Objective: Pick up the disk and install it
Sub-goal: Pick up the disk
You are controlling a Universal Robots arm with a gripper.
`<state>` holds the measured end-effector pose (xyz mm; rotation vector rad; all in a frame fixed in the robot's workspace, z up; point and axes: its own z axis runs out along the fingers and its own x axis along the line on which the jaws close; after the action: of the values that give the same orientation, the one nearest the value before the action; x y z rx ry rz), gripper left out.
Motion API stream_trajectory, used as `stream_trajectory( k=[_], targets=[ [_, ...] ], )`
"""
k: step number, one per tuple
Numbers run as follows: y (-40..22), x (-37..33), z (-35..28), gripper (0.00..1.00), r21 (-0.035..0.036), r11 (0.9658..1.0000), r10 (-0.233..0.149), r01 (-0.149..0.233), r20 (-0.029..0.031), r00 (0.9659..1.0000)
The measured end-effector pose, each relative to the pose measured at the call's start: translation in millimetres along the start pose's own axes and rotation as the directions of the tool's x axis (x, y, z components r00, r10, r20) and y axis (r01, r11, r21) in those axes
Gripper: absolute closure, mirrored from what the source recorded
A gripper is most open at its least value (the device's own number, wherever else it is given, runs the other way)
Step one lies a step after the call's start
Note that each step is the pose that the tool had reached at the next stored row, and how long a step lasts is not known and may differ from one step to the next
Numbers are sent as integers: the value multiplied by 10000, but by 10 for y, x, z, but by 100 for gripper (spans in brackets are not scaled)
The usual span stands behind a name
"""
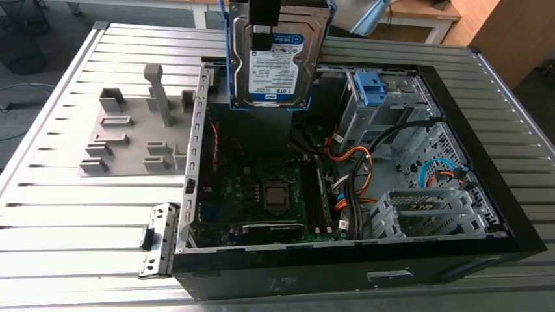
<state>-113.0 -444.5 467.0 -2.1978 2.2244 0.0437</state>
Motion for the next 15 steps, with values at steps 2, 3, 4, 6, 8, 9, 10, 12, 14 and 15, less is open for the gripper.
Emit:
stream_trajectory(
  k=[2,3,4,6,8,9,10,12,14,15],
  targets=[
    [-6,0,0,64,0,10000,0,0,0,10000],
    [-9,0,0,64,0,10000,0,0,0,10000],
    [-11,0,0,64,0,10000,0,0,0,10000],
    [-20,0,0,64,0,10000,0,0,-1,10000],
    [-27,0,0,64,1,10000,0,0,0,10000],
    [-31,0,0,64,0,10000,0,0,0,10000],
    [-36,0,0,64,0,10000,0,0,-1,10000],
    [-45,-1,0,64,0,10000,0,0,0,10000],
    [-56,-1,-1,64,0,10000,0,0,-1,10000],
    [-62,-1,-1,64,0,10000,0,0,0,10000]
  ],
)
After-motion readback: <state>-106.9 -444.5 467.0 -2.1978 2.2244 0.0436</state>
